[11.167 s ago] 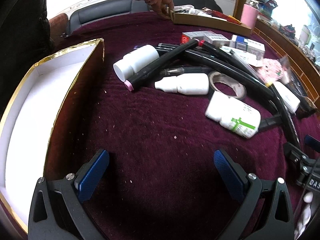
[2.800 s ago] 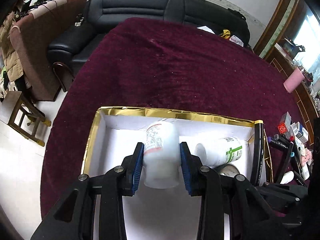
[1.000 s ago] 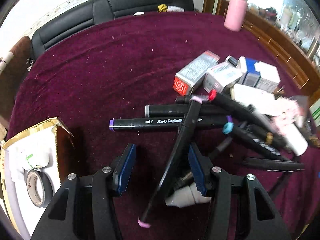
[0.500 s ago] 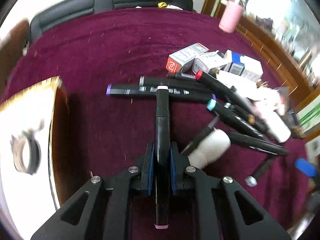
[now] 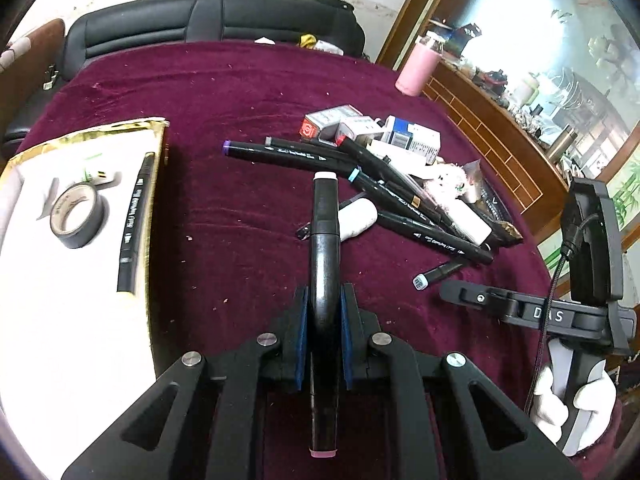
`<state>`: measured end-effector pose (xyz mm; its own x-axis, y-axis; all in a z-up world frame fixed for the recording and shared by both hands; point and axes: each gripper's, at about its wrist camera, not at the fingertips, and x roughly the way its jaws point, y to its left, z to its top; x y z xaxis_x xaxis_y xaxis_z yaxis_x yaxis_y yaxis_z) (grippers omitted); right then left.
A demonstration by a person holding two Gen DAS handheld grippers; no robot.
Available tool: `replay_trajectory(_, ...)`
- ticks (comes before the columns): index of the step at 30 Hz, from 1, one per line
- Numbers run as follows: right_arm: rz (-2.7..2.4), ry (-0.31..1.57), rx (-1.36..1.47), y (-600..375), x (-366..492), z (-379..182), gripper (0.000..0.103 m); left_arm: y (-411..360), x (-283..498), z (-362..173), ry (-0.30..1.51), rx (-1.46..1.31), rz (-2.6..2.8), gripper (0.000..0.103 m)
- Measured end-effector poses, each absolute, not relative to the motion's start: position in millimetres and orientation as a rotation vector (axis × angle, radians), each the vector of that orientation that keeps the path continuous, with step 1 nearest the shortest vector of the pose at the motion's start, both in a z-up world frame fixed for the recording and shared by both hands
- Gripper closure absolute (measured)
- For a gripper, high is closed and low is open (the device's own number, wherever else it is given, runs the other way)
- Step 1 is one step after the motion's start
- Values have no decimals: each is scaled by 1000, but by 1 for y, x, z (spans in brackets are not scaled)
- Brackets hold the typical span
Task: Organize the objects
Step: 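Carry the marker toward the box with left gripper while right grasps the white dropper bottle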
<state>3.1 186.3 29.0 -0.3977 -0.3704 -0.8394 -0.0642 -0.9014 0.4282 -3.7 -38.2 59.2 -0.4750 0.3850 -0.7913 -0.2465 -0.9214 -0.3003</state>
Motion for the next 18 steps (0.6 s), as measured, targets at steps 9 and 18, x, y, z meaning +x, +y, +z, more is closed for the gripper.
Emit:
replay_trajectory(9,-2401,-407,1636,116,-44,48,48,-89,22,70,-313,-1297,2490,92)
replay_trajectory(18,-2580,-396,1786,94,-74,24,71,-115,33,73,-343,-1256,2499,92)
